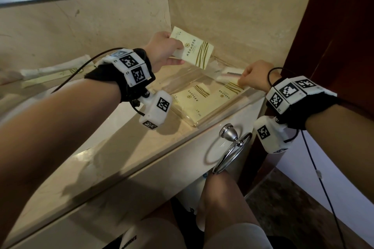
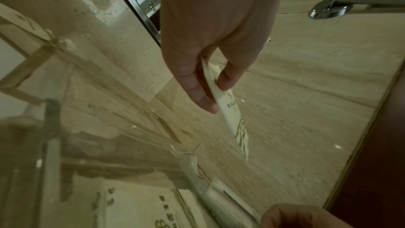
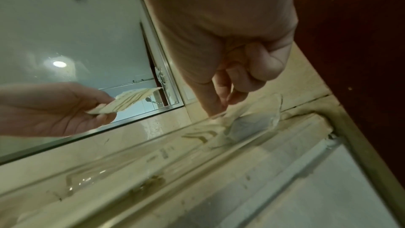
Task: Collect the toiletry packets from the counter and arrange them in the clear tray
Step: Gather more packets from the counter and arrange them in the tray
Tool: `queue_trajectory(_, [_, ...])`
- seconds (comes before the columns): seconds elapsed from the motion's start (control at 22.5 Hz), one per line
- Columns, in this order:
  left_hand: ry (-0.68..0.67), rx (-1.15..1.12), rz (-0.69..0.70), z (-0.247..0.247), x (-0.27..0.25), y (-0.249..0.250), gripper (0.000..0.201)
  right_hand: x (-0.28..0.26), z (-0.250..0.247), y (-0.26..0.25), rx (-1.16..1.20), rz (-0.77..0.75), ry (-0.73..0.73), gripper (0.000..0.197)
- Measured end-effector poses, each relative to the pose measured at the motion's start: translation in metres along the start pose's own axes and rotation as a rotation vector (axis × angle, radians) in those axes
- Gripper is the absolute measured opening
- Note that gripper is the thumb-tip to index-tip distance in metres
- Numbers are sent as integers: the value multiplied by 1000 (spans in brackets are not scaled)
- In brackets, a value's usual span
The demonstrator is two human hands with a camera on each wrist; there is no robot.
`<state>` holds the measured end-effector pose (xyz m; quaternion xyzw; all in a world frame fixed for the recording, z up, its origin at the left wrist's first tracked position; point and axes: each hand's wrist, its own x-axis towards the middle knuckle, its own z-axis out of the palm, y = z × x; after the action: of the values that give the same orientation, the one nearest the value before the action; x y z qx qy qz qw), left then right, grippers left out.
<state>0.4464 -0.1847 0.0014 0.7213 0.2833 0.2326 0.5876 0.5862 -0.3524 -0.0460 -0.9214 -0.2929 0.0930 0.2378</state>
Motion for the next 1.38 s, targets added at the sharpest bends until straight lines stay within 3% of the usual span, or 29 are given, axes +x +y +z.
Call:
queue_trajectory(0.18, [-1, 8, -5, 0, -2, 1, 13, 5, -2, 3, 29, -10, 149, 24])
queue_trajectory(0.31, [-88, 85, -79, 0, -8, -3, 7, 10, -2, 0, 15, -60, 191, 26])
queue_trajectory(0.44, [-197, 164, -201, 0, -14, -8, 11, 17, 1, 0, -70, -141, 131, 33])
queue_trajectory(0.67, [-320, 323, -370, 3, -19, -18, 18, 27, 10, 4, -224, -235, -135, 41])
queue_trajectory(0.98, [-360, 417, -394, 8, -19, -27, 19, 45, 10, -1, -513, -243, -70, 36])
queue_trajectory(1.24, [-417, 274, -372, 20, -15, -15, 18, 63, 7, -8, -451, -187, -128, 43])
queue_trajectory(1.38, [-464, 325, -386, 34, -13, -23, 20, 61, 1, -11, -207, -149, 32, 32])
